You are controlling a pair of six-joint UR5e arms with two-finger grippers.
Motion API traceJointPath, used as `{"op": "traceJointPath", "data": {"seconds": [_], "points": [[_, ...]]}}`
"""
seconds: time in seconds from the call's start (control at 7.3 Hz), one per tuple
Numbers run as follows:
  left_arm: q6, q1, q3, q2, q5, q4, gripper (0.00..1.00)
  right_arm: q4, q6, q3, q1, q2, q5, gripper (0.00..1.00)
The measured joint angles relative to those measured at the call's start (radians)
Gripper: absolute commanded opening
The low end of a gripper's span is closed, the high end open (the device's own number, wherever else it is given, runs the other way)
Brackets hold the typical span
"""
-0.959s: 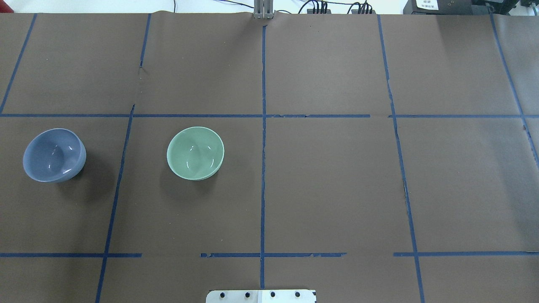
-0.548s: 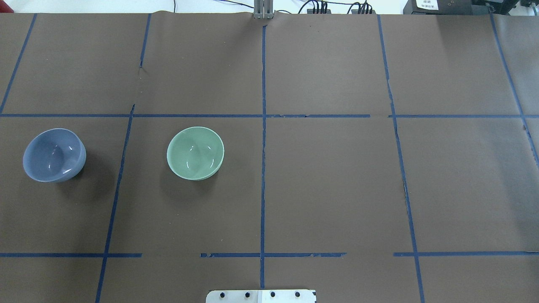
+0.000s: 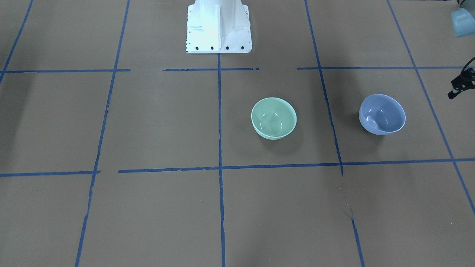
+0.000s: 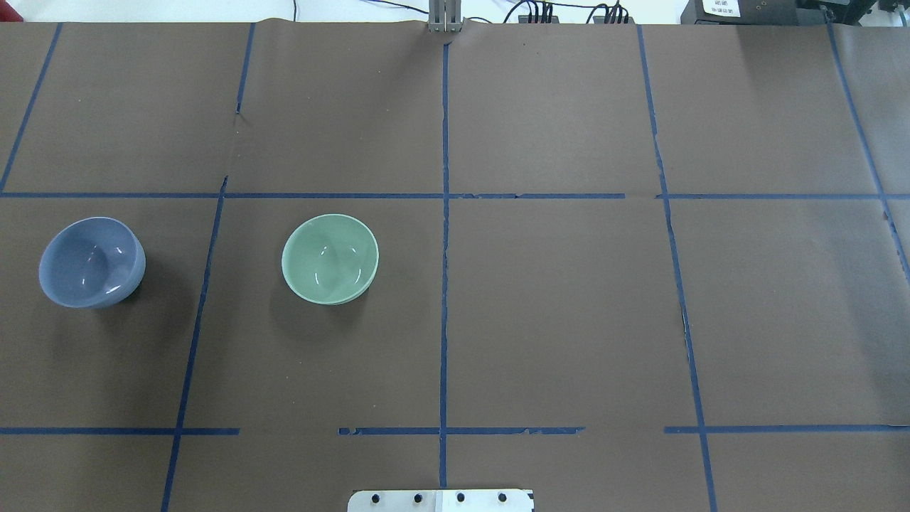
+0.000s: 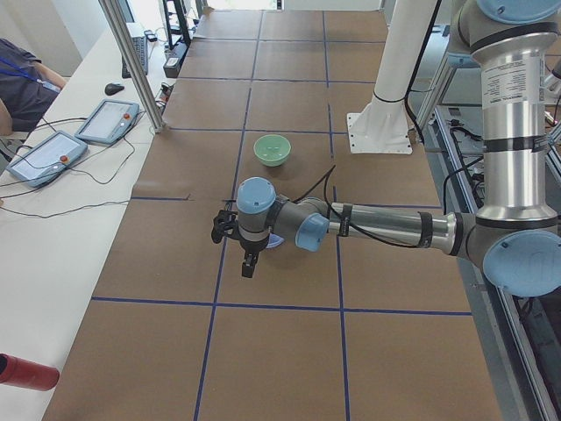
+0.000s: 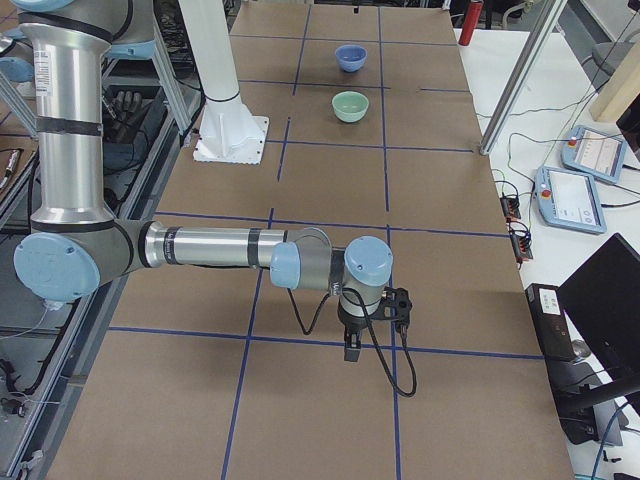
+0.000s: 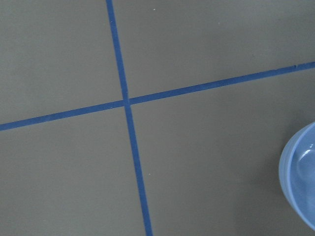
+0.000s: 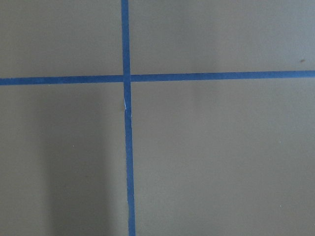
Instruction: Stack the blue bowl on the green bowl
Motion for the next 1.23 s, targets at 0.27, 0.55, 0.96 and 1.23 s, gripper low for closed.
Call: {"op": "traceJointPath", "data": {"seconds": [0.27, 0.55, 0.96, 1.23], "points": [[-0.284, 0.134, 0.015, -0.002, 0.064, -0.149, 0.99, 0.0, 0.0, 0.0, 0.0, 0.0, 0.0, 1.0], [-0.457, 0.238, 0.068, -0.011, 0.143, -0.267, 0.94, 0.0, 0.0, 0.0, 0.0, 0.0, 0.0, 1.0], [-0.543, 0.31, 0.114, -0.038, 0.175, -0.329, 0.04, 0.0, -0.001, 0.0, 0.0, 0.0, 0.0, 1.0], [-0.552, 0.318, 0.11, -0.042, 0.171, -0.328, 0.0, 0.0, -0.001, 0.0, 0.0, 0.0, 0.0, 1.0]]}}
